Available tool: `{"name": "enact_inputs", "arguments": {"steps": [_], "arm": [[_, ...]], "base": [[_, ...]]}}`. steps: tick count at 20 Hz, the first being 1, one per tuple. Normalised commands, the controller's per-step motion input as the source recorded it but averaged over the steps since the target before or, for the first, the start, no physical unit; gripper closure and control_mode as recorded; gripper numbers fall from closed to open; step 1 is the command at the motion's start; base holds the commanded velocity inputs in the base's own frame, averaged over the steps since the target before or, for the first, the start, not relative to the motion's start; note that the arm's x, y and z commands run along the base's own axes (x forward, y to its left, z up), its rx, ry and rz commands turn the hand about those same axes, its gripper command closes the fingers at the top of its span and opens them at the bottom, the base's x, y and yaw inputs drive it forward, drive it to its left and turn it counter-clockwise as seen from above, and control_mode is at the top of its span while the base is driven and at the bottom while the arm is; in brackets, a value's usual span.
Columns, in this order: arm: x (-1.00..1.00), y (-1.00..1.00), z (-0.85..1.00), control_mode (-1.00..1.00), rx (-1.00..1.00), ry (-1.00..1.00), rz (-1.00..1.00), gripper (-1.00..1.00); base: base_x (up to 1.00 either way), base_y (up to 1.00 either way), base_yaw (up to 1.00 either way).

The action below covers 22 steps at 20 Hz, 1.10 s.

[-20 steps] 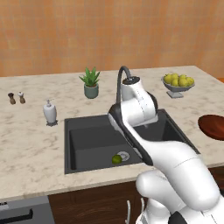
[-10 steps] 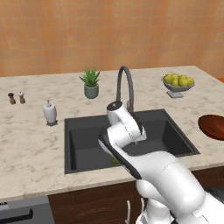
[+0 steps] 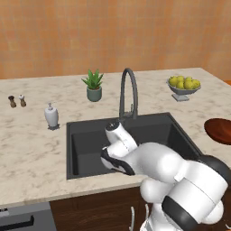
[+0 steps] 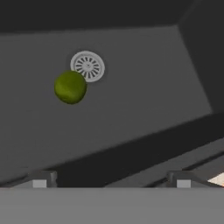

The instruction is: Pick the lime from the sink and place it in the bowl. Then pick the bowl and place it in the microwave. Then close the microwave door and press the start button.

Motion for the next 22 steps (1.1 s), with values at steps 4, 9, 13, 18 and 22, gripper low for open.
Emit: {"name": "enact_inputs", "arguments": {"steps": [4,9,13,18,22], "arm": [[0.50,0.00,-0.51,-1.00,0.00,0.13,-0.01,-1.00],[0.37,0.00,-0.47,-1.00,-0.02,0.10,0.00,-1.00],[0.43,0.00,-0.41,-1.00,-0.02,0.02,0.00,-1.00],[0.21,0.00,-0.39,-1.00,0.00,0.00,0.00,-1.00],[0.25,0.00,-0.27,-1.00,0.00,0.00,0.00,-1.00]], "base": [[0.00,0.00,0.00],[0.00,0.00,0.00],[0.00,0.00,0.00],[0.00,0.00,0.00],[0.00,0.00,0.00]]}}
